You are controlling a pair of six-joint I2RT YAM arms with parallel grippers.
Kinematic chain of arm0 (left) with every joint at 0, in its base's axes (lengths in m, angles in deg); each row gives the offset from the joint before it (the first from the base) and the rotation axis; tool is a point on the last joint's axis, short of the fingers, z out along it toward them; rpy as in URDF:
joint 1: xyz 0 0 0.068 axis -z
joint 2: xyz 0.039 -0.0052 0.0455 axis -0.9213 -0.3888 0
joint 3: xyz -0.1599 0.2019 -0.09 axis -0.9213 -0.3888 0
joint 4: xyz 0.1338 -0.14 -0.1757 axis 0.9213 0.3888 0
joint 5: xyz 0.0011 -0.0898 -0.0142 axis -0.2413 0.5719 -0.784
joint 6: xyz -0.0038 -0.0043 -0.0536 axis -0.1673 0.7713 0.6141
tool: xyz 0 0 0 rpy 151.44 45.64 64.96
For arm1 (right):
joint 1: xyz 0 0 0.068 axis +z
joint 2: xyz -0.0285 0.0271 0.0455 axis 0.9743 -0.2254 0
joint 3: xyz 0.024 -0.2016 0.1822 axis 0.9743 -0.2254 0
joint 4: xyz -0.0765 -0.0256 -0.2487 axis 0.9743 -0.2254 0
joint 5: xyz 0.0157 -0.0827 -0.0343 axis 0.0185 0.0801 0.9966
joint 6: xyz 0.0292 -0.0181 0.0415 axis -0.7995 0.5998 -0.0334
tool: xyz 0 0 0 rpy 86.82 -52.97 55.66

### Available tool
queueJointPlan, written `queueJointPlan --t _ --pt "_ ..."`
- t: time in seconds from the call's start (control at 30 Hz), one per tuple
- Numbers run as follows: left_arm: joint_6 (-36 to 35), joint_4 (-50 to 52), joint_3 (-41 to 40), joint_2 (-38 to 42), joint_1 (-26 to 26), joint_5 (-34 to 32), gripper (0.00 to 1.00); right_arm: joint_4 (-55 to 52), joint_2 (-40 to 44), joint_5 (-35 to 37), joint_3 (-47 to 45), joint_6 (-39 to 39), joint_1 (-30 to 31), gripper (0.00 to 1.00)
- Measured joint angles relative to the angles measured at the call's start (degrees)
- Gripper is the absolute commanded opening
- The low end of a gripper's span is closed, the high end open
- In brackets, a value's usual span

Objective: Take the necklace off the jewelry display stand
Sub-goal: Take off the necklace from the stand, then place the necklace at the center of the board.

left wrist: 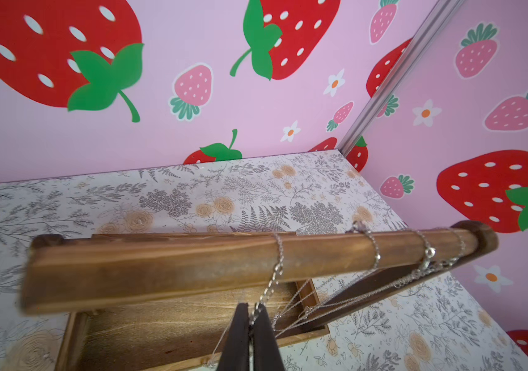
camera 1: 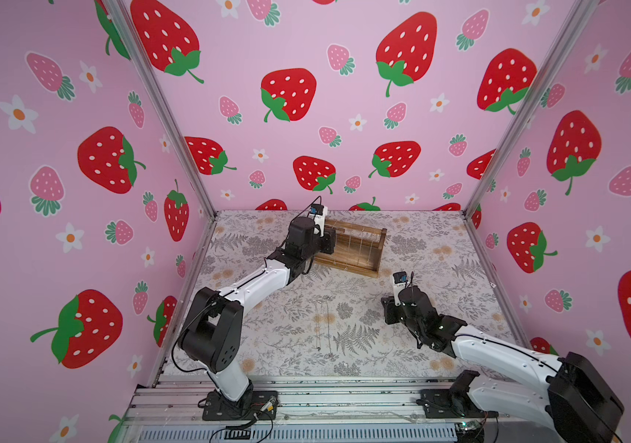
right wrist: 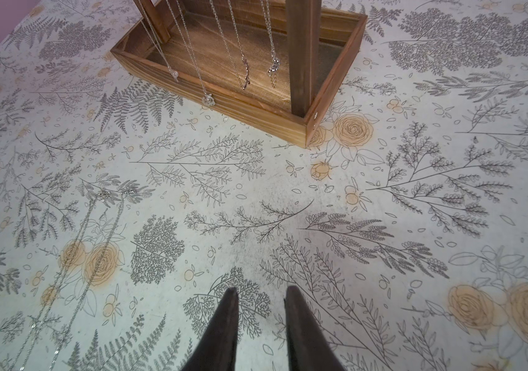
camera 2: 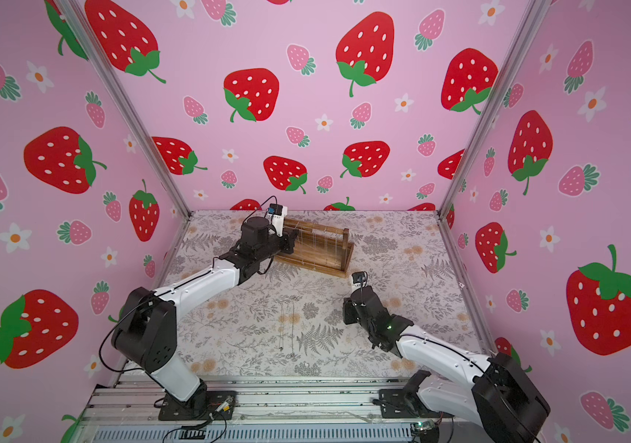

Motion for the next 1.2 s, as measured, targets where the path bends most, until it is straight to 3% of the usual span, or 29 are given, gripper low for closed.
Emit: queueJointPlan --t 0.37,0.6,0.77,0.97,1.2 --pt "-2.4 20.2 13.0 1.2 -4.6 -14.8 0.00 0.5 0.7 -1.5 0.0 0.0 0.0 0.27" --pt "0.1 28.1 10.6 10.0 -7.4 7.3 0.00 0.9 7.8 -4.5 -0.8 0.9 0.0 0.29" --pt "1.7 33.9 7.0 20.9 -5.4 21.2 0.00 -5.0 19.2 -8.6 1.5 1.3 0.0 0.45" --pt "4.2 37.2 -0.1 31.6 -1.4 34.1 0.00 -11.8 24.3 -21.9 10.8 2.9 0.1 0.50" --pt "10.0 34.4 -8.1 37.9 4.4 41.0 0.00 -14.6 26.1 -40.6 11.7 3.2 0.5 0.51"
